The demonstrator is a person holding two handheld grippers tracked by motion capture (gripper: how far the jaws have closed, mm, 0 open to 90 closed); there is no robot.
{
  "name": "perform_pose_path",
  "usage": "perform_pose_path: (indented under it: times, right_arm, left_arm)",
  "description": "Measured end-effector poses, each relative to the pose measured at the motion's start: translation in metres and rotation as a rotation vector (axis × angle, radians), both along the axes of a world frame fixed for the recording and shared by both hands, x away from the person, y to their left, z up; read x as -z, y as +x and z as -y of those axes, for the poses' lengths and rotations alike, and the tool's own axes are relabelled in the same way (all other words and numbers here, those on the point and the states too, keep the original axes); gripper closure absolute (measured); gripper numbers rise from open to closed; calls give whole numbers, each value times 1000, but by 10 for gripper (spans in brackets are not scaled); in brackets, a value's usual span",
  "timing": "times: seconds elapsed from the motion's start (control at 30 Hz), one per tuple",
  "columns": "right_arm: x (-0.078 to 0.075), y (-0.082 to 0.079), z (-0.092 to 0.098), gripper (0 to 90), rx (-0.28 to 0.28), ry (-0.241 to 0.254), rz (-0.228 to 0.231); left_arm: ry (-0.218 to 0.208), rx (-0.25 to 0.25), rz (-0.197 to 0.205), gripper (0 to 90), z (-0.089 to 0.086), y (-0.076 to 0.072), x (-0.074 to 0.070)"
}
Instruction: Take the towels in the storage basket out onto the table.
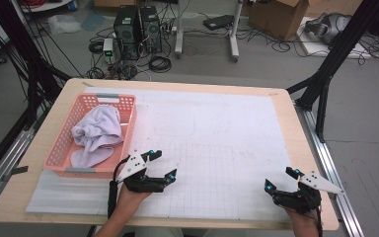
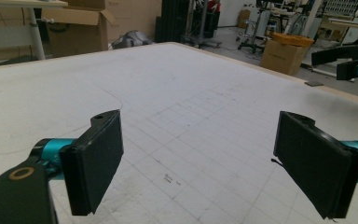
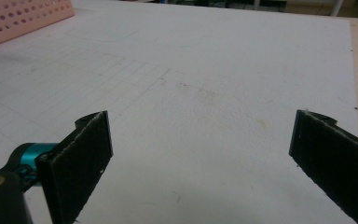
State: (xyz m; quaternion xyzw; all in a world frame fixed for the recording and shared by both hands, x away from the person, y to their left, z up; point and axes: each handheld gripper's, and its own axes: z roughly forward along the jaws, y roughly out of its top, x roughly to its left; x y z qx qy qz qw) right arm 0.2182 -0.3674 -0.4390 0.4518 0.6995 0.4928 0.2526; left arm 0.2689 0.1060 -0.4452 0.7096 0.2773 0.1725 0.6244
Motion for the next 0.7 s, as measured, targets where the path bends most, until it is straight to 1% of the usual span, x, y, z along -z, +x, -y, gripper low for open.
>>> perform_pose_path:
  times: [0.1,0.13,0.3,0.57,0.7]
  right_arm:
    - [0,1,-2,44,-3,9,1]
    - [0,2,-3,44,-9,-1,8]
    - [1,5,-4,44,-9,-1,7]
    - [1,3,-5,44,-11,-10,13]
    - [1,3,-4,44,-8,-3,8]
  left_arm:
    - [0,-2,0,162,0,-1,0]
    - [-2,-1,-3,162,0,-1,0]
    - [-3,2,-6,162,-1,0,1]
    - [5,8,-8,162,2,0,1]
    - [-7,11,-19,162,4,2,2]
